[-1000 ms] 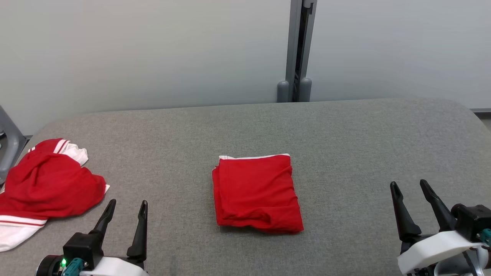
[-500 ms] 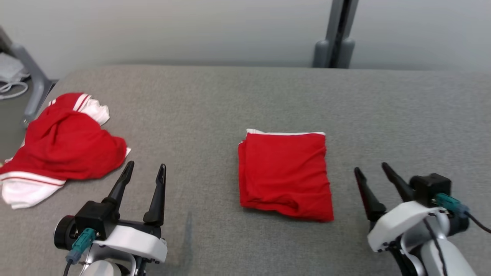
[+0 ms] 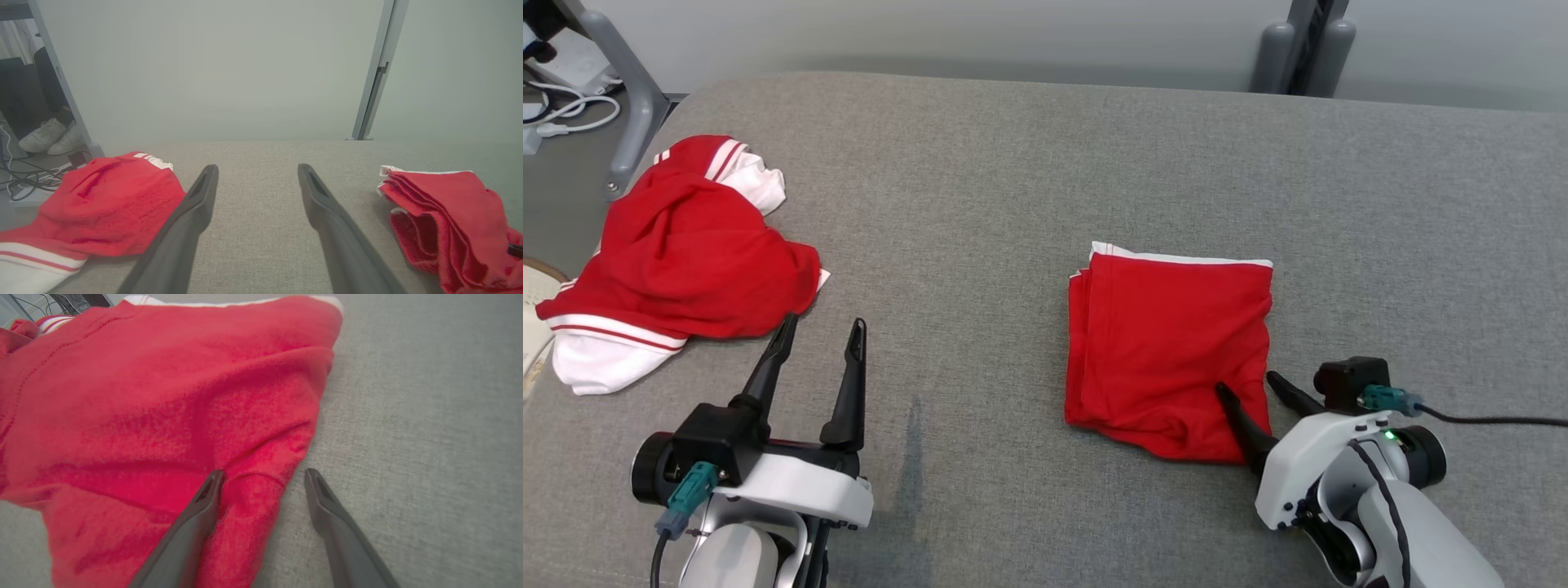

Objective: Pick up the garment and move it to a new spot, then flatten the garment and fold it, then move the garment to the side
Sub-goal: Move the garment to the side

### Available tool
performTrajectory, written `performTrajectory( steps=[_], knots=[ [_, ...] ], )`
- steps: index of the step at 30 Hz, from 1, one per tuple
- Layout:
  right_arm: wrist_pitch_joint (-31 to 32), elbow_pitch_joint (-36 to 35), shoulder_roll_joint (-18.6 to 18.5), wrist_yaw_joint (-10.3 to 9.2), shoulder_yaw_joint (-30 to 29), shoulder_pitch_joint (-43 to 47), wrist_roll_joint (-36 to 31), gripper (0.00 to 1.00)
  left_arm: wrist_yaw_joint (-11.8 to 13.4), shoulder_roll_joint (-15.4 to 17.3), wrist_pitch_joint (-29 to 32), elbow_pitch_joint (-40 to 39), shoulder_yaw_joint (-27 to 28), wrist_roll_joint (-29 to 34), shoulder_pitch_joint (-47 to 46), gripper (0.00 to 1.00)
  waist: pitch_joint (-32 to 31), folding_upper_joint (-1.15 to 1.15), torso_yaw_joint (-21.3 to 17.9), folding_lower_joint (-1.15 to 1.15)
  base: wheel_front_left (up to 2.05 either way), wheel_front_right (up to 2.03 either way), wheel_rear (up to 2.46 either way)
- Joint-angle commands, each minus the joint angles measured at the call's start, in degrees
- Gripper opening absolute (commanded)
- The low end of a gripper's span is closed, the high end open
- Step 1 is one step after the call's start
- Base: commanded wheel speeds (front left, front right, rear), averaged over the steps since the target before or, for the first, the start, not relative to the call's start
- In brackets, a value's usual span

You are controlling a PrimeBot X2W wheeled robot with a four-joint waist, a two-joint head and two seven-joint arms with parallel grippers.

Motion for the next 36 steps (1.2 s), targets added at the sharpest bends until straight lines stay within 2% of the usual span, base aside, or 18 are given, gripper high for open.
performTrajectory(
  steps=[1,2,3,9,15,26,31,36],
  knots=[
    [1.3,2.2,-0.3,-0.02,1.4,-1.2,1.3,0.36,0.2,0.3,-0.4,0.3,0.5,-0.6,-1.3,1.0,0.1,0.0,-0.3,0.0,0.0,0.0,0.0],
    [1.2,2.8,-0.5,-0.02,2.0,-1.6,1.7,0.12,0.3,0.3,-0.5,0.4,0.6,-0.6,-1.3,1.0,0.1,0.0,-0.5,0.0,0.0,0.0,0.0],
    [0.9,3.4,-0.7,-0.02,2.5,-2.1,2.2,0.0,0.4,0.4,-0.6,0.5,0.7,-0.4,-1.4,1.0,0.1,0.0,-0.7,0.0,0.0,0.0,0.0],
    [-1.3,4.1,-2.4,-0.04,5.2,-4.2,3.6,0.0,0.8,0.8,-1.0,0.3,1.3,0.1,-1.4,1.0,0.0,0.0,-2.3,0.0,0.0,0.0,0.0],
    [-3.8,2.6,-5.5,-0.03,9.7,-6.3,3.5,0.0,1.3,1.1,-1.2,-0.8,1.7,0.3,-1.3,1.0,1.1,0.0,-7.2,0.0,0.0,0.0,0.0],
    [-5.7,0.7,-13.9,-0.03,17.2,-13.1,4.1,0.0,0.8,2.7,-1.3,-3.6,1.7,1.3,-3.2,1.0,5.7,0.0,-21.3,0.0,0.0,0.0,0.0],
    [-8.2,2.2,-14.7,-0.03,17.3,-15.1,5.9,0.0,0.2,4.4,0.1,-5.2,1.2,1.9,-4.7,1.0,8.2,0.0,-28.2,0.0,0.0,0.0,0.0],
    [-10.7,4.5,-14.5,-0.03,17.0,-16.2,6.9,0.0,-0.3,6.3,2.1,-7.4,0.5,3.1,-6.8,1.0,10.9,0.0,-33.3,0.0,0.0,0.0,0.0]
  ],
)
